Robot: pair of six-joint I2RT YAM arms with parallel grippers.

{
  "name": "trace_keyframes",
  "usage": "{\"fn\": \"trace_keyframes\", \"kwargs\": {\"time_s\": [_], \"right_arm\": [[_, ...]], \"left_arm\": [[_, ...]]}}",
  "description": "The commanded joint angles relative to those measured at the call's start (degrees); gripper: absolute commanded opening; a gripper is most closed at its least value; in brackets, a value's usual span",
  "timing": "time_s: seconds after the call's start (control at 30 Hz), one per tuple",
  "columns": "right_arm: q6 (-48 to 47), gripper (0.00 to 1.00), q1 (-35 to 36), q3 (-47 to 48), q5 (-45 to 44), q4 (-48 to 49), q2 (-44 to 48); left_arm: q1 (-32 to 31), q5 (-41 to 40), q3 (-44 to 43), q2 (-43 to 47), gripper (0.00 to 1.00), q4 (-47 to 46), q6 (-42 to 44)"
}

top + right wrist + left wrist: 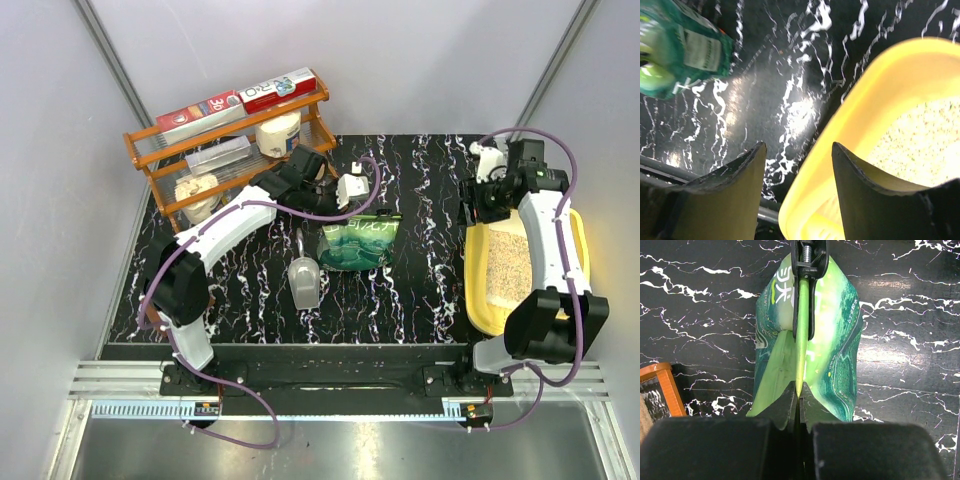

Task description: Fill the litter box with clean litter

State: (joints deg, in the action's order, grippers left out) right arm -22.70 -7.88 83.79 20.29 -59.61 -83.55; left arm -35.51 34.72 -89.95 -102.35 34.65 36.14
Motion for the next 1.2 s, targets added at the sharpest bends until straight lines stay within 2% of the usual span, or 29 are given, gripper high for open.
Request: {"fn": "trace_keyframes", "kwargs": {"time_s": [0.0, 0.2, 0.43, 0.53, 0.6, 0.9, 1.17], "right_arm": [[1.78, 0.62, -0.91, -3.19, -5.79, -1.73, -1.17], [2.75, 0.63, -1.00, -2.67, -8.95, -1.03, -2.50], [3.80, 0.64, -1.35, 1.90, -10.09, -1.12, 0.84], [3.28, 0.66, -2.22, 0.85, -14.40, -0.68, 0.50], [3.54, 0.66, -3.28, -0.46, -15.37, -0.50, -0.21], [2.40, 0.68, -4.07, -1.61, -10.21, -0.24, -6.26], [4.41, 0.63, -4.07, 3.57, -2.55, -1.56, -11.72]], "left_arm": [[1.14, -2.99, -0.66, 4.78, 0.00, -2.13, -0.10], [1.58, -2.82, -1.63, 5.05, 0.00, -2.22, -0.19], [2.20, -2.55, -1.19, 4.96, 0.00, -2.22, -0.81], [2.20, -1.68, -1.28, 4.70, 0.22, -3.01, -3.08], [2.28, -0.45, -1.02, 4.70, 0.29, -3.63, -4.84], [2.20, 1.23, 1.27, 5.84, 0.34, -4.68, -7.49], [2.20, 0.44, 2.85, 7.07, 0.36, -4.77, -7.23]]}}
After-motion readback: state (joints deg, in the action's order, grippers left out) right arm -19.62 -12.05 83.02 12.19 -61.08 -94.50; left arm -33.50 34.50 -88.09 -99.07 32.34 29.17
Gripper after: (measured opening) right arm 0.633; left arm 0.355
